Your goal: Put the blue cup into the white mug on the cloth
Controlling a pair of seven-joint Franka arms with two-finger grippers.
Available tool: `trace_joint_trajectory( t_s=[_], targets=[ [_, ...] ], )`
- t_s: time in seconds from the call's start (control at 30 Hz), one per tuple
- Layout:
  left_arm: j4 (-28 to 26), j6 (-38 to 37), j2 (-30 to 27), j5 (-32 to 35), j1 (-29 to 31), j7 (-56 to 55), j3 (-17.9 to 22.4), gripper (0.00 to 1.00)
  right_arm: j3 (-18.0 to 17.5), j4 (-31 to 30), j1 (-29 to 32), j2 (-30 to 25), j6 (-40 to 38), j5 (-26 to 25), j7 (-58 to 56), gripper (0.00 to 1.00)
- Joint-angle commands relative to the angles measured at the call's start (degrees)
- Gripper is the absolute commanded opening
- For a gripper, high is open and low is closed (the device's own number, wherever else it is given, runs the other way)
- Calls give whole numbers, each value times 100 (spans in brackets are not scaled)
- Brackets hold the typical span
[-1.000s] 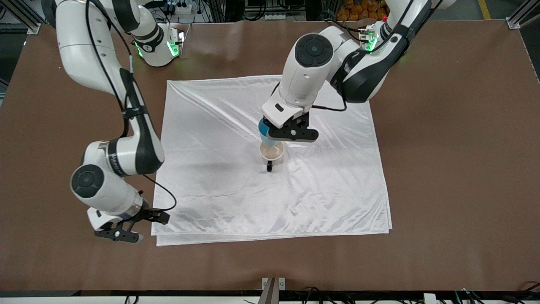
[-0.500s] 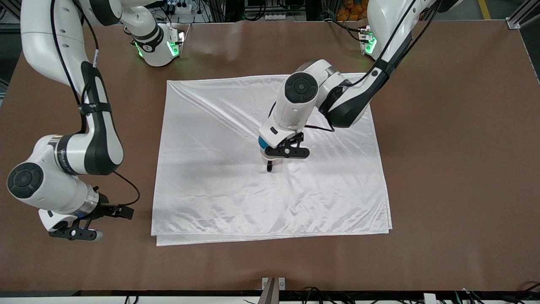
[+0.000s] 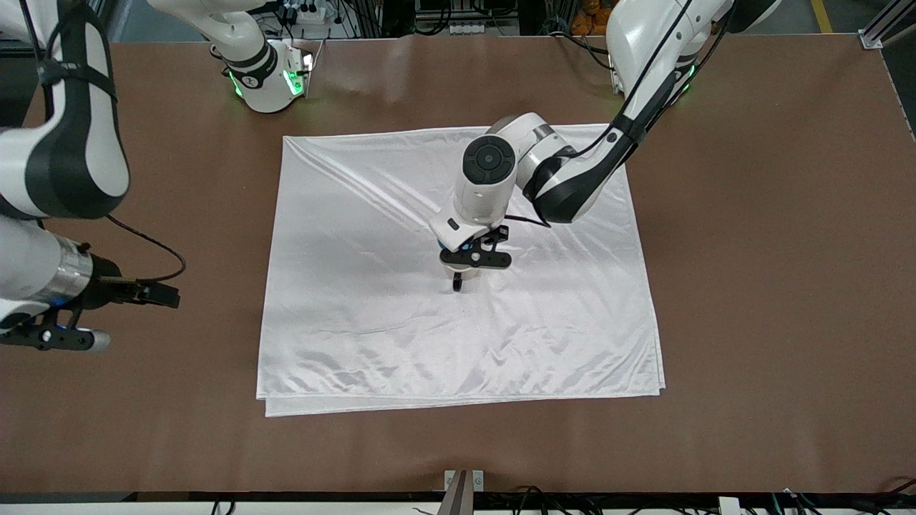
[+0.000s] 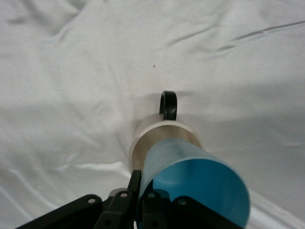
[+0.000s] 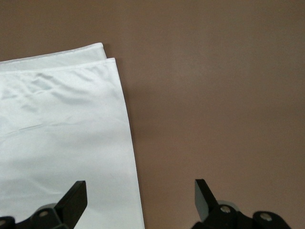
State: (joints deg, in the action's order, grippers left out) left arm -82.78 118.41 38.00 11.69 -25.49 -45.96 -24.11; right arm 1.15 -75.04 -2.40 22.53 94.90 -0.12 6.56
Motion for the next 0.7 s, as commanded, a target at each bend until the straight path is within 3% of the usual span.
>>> trace_joint_trajectory(
  t_s=[0.0,0.23,0.67],
  targets=[
    [-62,15,-3,167,-44,-159,99,0,-431,-397,397,-671,-349,-164,21,100],
    [-19,42,155,298,-123,-202,108,0,-669,-828,547,-1312,-464,-164,21,100],
    [17,358,348,307,-185,-563,178,0,-677,-723,486,-1848,-974,-155,-41,100]
  ],
)
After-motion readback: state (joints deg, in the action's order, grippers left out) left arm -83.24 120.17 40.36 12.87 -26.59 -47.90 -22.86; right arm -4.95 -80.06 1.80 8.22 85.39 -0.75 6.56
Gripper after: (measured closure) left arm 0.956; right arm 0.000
